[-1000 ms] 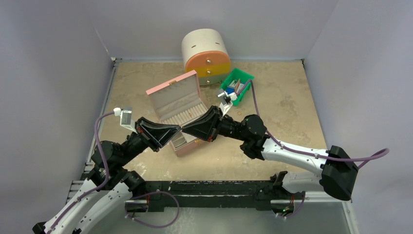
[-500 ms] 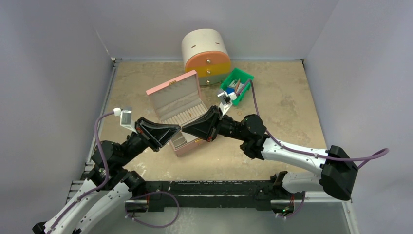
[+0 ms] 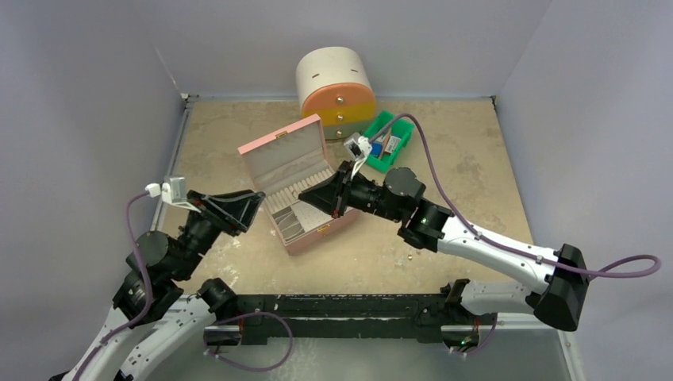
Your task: Organize the mixed jewelry
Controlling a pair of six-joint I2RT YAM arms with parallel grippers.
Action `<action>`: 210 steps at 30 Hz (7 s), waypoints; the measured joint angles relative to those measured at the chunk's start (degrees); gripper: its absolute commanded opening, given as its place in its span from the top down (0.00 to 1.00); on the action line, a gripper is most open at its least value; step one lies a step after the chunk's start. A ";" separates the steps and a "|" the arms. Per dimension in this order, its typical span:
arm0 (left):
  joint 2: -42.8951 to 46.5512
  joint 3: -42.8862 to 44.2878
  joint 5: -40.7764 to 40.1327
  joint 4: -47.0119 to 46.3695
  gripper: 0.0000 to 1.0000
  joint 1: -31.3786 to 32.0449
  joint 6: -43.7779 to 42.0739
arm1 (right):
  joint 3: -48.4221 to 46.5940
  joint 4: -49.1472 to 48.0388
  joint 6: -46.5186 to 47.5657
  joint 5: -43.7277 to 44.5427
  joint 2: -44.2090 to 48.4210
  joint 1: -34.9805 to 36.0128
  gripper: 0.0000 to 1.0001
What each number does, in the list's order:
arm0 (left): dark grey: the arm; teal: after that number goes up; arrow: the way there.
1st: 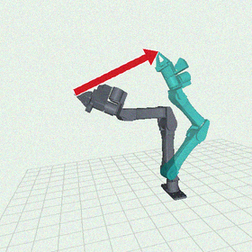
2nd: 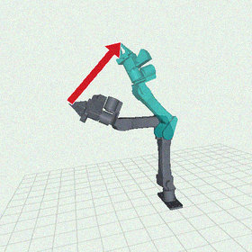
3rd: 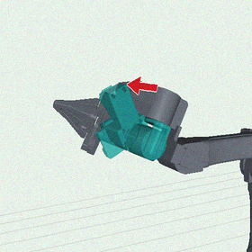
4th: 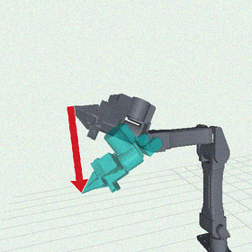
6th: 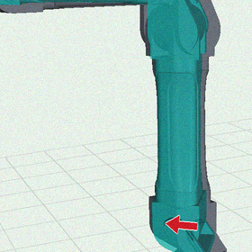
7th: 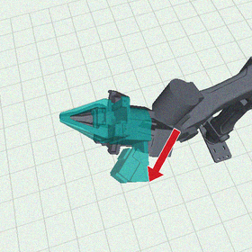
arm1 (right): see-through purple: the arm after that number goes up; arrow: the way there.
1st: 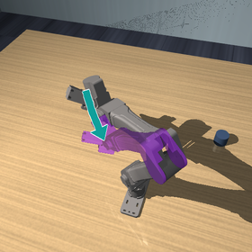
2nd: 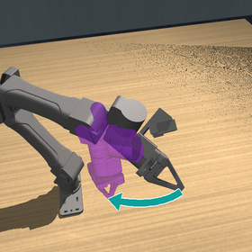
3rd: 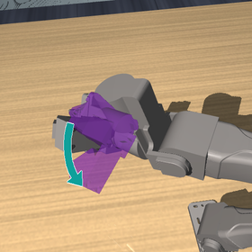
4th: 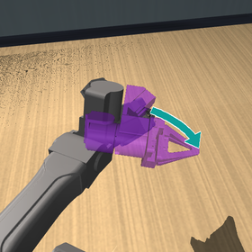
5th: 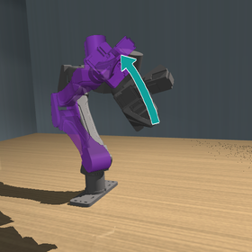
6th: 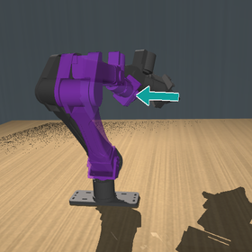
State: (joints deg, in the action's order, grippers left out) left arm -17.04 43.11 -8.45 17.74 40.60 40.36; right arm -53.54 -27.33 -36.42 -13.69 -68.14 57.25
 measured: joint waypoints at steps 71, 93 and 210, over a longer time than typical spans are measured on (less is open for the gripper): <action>-0.44 4.24 -18.91 17.33 0.34 -0.09 -7.23 | -36.59 39.17 24.00 24.68 -48.50 -3.76 1.00; -0.63 4.24 -19.04 17.57 0.34 -0.44 -7.21 | -34.77 36.85 22.32 22.93 -47.54 -4.81 0.79; -6.25 3.89 -11.96 16.63 0.33 -9.46 -8.52 | 0.83 18.78 18.86 21.40 -32.85 -32.68 1.00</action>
State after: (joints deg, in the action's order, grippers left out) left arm -23.29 47.00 -20.40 34.37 31.14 31.83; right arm -52.71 -8.56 -17.56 7.70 -100.99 24.58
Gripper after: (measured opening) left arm 0.666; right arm 0.004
